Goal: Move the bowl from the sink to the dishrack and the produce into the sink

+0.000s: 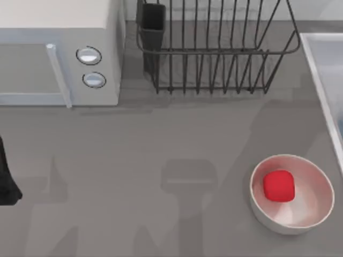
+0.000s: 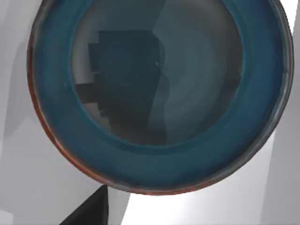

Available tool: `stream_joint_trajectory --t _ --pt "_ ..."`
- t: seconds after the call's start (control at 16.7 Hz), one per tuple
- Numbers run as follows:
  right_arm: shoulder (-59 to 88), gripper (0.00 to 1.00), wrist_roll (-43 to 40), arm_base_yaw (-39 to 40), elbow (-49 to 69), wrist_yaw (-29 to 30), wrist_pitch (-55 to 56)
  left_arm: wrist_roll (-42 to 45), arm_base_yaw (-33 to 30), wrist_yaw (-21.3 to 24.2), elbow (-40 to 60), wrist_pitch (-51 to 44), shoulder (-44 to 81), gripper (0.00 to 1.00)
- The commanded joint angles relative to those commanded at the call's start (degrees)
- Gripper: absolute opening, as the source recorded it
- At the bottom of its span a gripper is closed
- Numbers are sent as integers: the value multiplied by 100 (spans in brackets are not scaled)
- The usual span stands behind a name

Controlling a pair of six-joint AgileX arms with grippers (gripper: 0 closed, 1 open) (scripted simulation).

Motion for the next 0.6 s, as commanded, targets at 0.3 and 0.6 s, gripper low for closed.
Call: stream_joint_trajectory --t 0.3,0.6 --pt "1031 100 -61 -329 1478 -154 -837 0 0 0 0 0 0 100" --pt "1232 100 -85 -454 2011 -222 -975 0 0 0 0 0 0 100"
